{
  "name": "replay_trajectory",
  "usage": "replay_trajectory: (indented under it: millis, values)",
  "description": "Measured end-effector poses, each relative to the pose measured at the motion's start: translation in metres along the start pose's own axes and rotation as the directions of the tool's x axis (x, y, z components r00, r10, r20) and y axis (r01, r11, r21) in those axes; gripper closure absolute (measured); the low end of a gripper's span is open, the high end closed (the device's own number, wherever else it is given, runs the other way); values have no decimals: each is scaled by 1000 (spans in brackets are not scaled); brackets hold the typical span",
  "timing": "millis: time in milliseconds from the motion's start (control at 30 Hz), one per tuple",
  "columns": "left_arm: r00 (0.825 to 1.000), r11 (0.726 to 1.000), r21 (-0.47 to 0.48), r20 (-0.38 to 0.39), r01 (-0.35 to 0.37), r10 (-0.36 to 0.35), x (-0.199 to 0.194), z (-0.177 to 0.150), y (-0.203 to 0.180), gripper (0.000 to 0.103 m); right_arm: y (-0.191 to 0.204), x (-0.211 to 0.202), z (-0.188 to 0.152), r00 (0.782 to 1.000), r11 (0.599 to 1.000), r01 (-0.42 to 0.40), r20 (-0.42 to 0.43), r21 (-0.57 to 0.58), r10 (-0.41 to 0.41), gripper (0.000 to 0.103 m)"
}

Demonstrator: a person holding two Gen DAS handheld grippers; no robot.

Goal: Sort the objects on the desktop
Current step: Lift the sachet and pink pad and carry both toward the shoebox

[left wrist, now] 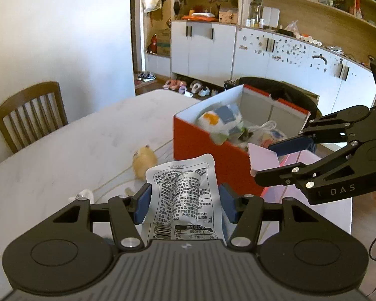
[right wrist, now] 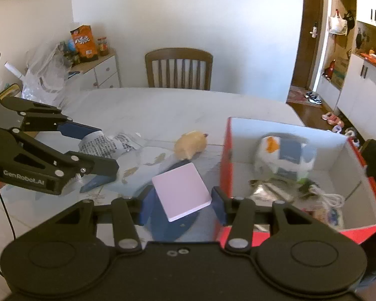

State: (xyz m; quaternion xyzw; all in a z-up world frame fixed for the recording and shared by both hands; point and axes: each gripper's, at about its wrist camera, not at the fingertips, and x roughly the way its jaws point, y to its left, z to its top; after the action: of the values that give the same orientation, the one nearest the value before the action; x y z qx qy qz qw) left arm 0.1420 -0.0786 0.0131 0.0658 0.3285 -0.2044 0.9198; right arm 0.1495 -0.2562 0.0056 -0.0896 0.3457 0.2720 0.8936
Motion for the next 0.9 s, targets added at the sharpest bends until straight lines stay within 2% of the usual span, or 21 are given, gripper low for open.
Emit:
replay_trajectory:
  millis: [333, 900]
  values:
    - [1000, 1000, 29, 24, 8, -9, 10, 28, -45, 46, -45, -25, -4, 999, 1000, 26, 33, 12, -27, 55]
    - [1000, 999, 52, 2, -3, 3, 68, 66, -109, 46, -140, -27, -12, 999, 999, 39, 27, 31, -40, 55]
